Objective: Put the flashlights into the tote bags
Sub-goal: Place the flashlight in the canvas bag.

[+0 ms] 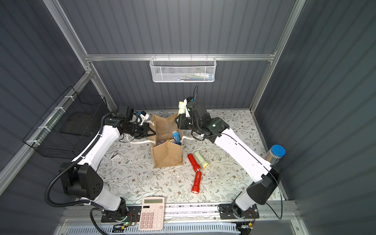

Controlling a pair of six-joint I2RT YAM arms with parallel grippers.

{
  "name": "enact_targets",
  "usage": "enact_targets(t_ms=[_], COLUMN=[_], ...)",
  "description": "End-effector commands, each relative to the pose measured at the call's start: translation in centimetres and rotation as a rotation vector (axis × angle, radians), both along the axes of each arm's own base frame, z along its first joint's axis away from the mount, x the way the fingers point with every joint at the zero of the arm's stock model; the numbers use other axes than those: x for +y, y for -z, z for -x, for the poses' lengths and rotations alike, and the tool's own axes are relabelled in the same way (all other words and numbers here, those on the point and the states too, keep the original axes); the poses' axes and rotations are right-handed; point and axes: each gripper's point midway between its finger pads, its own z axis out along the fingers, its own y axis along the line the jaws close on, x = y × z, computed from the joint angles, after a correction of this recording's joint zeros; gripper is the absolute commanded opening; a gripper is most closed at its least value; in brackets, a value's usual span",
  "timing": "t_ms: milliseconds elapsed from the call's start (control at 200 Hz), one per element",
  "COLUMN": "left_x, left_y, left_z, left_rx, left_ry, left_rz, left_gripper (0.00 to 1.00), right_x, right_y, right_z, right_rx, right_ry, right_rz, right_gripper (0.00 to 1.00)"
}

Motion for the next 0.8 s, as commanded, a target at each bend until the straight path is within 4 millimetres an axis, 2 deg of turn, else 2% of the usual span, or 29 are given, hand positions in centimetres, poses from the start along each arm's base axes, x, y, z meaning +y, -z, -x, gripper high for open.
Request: enact_targets(t_ms=[0,225,495,795], left_x=[-0.1,-0.1,0.0,0.2], left_y=[-2.9,-2.3,-1.9,-1.8], left_z=[-0.2,-0.4,-0.7,-0.6], left_rx=[-0.090,-0.078,-0.069,-0.065], left_ry=[0.017,0.016,0.014,0.011], left_rz=[0.038,0.029,0.020,0.016], left_gripper=[0.00,0.00,0.00,0.00], right_x=[3.1,5.7,6.8,7.3], right_y=[-0.1,4.1,8.2,14.4], right_z=[0.1,-0.8,-0.2,1.0], right_rx=[0.008,0.119,0.225,0.393], right_ry=[-0.132,-0.187,-0.220,-0.233], right_rz=[-0.046,-0.024,0.007,0.099], right_gripper=[0.18,0.17,0.16,0.15])
